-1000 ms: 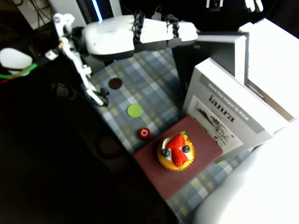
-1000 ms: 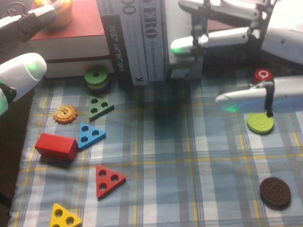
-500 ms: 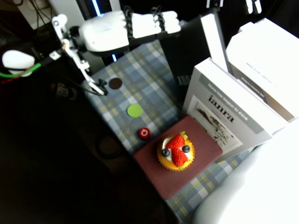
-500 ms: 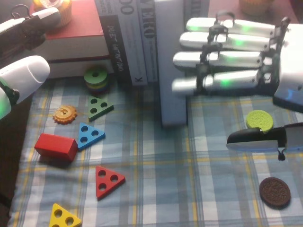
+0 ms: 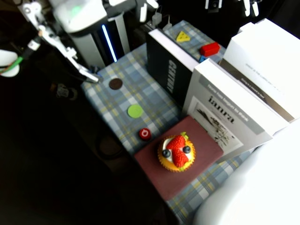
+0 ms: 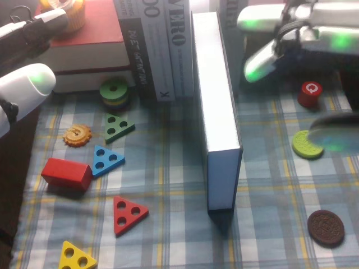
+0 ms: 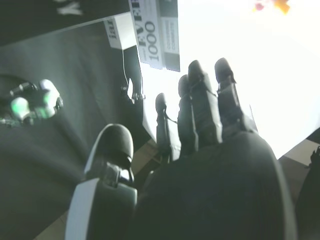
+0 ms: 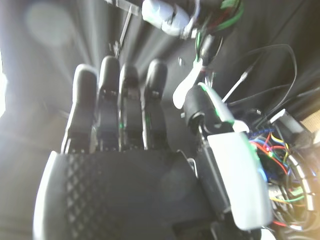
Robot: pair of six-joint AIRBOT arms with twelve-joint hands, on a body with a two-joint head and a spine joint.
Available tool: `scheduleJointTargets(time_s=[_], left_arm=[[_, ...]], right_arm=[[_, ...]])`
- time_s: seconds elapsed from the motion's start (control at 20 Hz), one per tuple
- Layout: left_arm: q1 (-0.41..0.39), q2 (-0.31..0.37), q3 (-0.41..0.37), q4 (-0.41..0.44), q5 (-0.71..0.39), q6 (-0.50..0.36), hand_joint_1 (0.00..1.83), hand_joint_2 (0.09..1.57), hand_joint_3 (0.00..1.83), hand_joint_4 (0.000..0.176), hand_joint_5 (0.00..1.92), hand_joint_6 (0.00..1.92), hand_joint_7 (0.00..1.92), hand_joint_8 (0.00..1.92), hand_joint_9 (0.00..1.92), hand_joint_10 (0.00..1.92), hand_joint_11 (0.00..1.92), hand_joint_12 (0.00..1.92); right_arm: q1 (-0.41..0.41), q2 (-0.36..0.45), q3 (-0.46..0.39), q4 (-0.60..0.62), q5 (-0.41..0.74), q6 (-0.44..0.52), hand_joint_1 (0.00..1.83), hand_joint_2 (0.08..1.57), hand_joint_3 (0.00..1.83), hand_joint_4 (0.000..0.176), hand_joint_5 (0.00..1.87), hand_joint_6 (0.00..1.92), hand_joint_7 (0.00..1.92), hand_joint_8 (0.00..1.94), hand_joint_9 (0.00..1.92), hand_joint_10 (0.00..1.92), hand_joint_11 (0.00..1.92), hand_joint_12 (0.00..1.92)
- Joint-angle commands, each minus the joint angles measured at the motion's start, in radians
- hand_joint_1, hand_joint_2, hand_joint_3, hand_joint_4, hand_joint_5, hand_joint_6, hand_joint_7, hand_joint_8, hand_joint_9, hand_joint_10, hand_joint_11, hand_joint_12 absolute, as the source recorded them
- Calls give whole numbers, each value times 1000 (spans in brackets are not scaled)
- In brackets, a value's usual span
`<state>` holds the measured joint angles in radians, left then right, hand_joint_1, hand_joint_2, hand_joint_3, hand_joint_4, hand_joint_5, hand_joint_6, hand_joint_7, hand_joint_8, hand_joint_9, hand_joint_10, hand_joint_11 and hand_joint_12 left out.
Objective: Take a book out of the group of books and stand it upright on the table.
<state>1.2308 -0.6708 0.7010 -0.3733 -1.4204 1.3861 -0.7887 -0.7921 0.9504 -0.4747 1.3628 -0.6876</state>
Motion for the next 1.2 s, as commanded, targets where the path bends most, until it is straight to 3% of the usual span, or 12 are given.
scheduleJointTargets(time_s=[0.0,0.15,0.2,0.25,0.35,0.5,0.6,0.8,0.85,1.05,1.1,1.15], left_arm=[[-4,2,0,14,-151,-18,148,1421,0,159,367,1,312,2,321,0,131,189],[-4,-3,11,22,-190,-68,228,1426,0,133,366,2,310,4,278,0,32,144],[-4,-8,11,25,-204,-74,225,1415,0,131,390,11,341,15,269,0,27,143],[-4,-13,12,26,-218,-83,269,1415,0,118,424,16,366,15,287,5,61,160],[-2,-19,19,31,-243,-120,151,1404,0,39,333,0,332,0,266,0,93,307],[-2,-29,40,39,-299,-209,118,1348,0,40,197,0,233,0,181,0,10,318],[1,-38,57,45,-314,-267,56,1202,0,115,84,4,128,1,86,1,0,169],[0,-78,116,40,-314,-437,20,1241,0,60,63,0,109,4,106,11,0,222],[-2,-92,138,44,-314,-502,0,1316,4,89,202,24,110,1,117,7,0,226],[-63,-97,177,89,-314,-572,96,1321,5,66,284,9,185,10,129,9,0,80],[-95,-96,179,117,-314,-565,257,1256,10,102,309,3,234,8,224,6,0,237],[-124,-95,180,139,-314,-555,571,1170,0,9,579,14,572,13,485,12,0,803]], right_arm=[[2,-12,6,92,109,-12,317,1447,0,0,470,213,645,277,689,535,489,1339],[-41,-52,42,228,116,-13,2,1530,22,0,149,67,268,30,297,148,3,1467],[-60,-69,57,274,117,-5,334,1438,0,55,361,103,342,27,245,75,0,561],[-76,-83,70,302,121,13,430,1423,0,37,433,65,371,8,292,28,16,447],[-112,-103,91,357,128,48,440,1314,4,0,360,0,422,0,429,6,12,1010],[-148,-113,99,432,131,52,326,1287,0,0,246,0,395,0,406,0,0,1106],[-170,-122,107,477,152,55,20,1364,14,46,95,1,191,4,176,2,0,571],[-209,-135,110,539,284,71,0,1318,0,64,76,4,130,0,132,5,0,461],[-231,-137,108,567,350,71,40,1362,5,87,144,12,202,1,208,9,0,707],[-254,-116,76,594,400,38,523,1395,0,6,110,9,195,4,223,16,0,779],[-249,-114,70,577,400,34,451,1367,0,40,21,1,142,4,222,13,0,823],[-243,-113,66,559,400,27,533,1432,4,0,223,42,99,1,106,0,0,689]])
